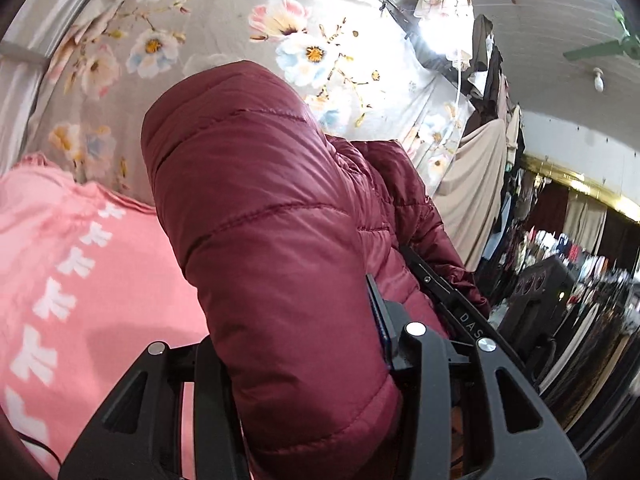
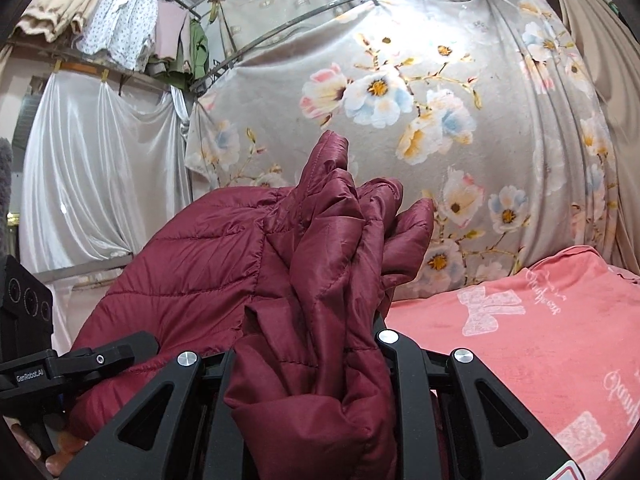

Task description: Fold large clothes

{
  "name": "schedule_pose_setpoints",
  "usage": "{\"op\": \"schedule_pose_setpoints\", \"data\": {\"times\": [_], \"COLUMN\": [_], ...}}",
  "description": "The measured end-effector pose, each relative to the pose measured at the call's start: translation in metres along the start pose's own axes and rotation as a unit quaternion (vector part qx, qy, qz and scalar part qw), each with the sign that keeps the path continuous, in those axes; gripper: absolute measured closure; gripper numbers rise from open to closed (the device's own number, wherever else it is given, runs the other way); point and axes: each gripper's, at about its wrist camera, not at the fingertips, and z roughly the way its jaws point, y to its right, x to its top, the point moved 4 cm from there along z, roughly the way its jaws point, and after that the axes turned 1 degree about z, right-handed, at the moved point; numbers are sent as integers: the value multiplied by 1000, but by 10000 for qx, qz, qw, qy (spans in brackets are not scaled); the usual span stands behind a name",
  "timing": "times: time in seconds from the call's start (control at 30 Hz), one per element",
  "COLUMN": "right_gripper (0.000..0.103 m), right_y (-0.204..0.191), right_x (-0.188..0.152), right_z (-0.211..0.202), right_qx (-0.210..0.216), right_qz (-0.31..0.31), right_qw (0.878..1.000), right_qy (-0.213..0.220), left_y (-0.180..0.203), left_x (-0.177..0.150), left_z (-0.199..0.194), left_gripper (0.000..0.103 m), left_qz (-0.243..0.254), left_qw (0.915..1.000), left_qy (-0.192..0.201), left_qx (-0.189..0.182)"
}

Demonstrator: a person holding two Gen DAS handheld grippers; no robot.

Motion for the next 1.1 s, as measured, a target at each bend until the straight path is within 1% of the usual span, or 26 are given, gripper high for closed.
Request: {"op": "schedule_pose_setpoints", "data": {"times": [0.07, 0.23, 0.43, 0.57, 0.7, 0.77, 0.87, 0.97, 1.1], "right_gripper": [84, 84, 84, 84, 84, 84, 84, 84, 84], "right_y": [-4, -14, -5, 9, 25, 34, 49, 67, 80], "right_x": [-11, -46, -72, -83, -96, -106, -125, -147, -167], "right_z": [17, 69, 121, 145, 170, 184, 204, 222, 238], "right_qx": [-36, -155, -340, -467, -563, -606, -700, -762, -891], "right_qz": [-22, -110, -65, -8, -2, 75, 133, 236, 211], "right_qw": [10000, 9991, 9975, 9970, 9959, 9948, 9919, 9880, 9844], "right_qy": [-75, -387, -613, -620, -703, -820, -1055, -1322, -1504], "left_y": [-20, -80, -133, -154, -169, -180, -193, -208, -225], "left_x": [0, 1, -3, -7, -9, -12, -20, -37, -58], "left_z": [3, 27, 63, 89, 115, 129, 149, 172, 196], "left_gripper": [63, 63, 63, 63, 63, 63, 63, 63, 63], "left_qz": [39, 164, 192, 266, 436, 434, 409, 410, 307], "left_qw": [10000, 9996, 9983, 9974, 9967, 9965, 9956, 9933, 9906], "left_qy": [-14, -207, -524, -642, -670, -696, -818, -1028, -1247], "left_qx": [-7, 31, 186, 204, 165, 142, 204, 337, 461]}}
